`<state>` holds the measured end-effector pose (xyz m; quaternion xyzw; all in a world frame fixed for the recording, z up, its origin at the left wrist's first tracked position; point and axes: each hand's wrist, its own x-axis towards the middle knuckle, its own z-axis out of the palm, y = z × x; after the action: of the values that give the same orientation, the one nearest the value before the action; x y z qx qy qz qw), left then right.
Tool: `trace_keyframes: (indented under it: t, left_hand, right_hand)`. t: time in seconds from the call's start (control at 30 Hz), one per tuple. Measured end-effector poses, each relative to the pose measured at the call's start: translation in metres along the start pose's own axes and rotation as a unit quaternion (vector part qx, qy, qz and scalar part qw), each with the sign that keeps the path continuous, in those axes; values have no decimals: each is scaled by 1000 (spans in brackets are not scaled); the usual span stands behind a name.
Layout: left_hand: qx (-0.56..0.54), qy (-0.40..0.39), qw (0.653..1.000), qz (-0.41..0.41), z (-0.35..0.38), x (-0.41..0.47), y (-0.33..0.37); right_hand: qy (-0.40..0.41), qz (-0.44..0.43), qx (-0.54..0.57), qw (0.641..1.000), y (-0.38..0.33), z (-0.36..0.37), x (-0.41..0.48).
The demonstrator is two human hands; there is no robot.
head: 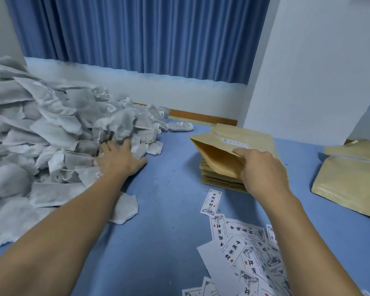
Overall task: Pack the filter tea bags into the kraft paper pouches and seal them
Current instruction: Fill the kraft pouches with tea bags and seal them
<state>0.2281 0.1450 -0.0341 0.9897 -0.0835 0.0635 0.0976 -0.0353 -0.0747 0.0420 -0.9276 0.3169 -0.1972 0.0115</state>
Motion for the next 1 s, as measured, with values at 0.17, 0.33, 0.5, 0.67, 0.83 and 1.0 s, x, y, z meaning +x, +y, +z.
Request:
trace_keyframes:
  t: [0.17,0.33,0.5,0.67,0.83,1.0]
  left_hand:
    - [-21,8,999,23,4,0,11]
    - [-81,5,990,118,1,-32,29]
    - [-137,33,964,224,4,-83,56]
    - [-205,87,954,201,5,-98,56]
    - [-237,229,919,216,7,-110,60]
    - [-269,372,839,293,4,-110,59]
  right_hand:
    - [0,4,20,1000,6,-1,3]
    - [3,4,21,1000,5,-1,7]
    - [0,6,22,1000,2,2,8]
    - [12,5,12,1000,5,3,5]
    - [12,9,20,1000,6,2,5]
    - [2,12,26,1000,8,1,4]
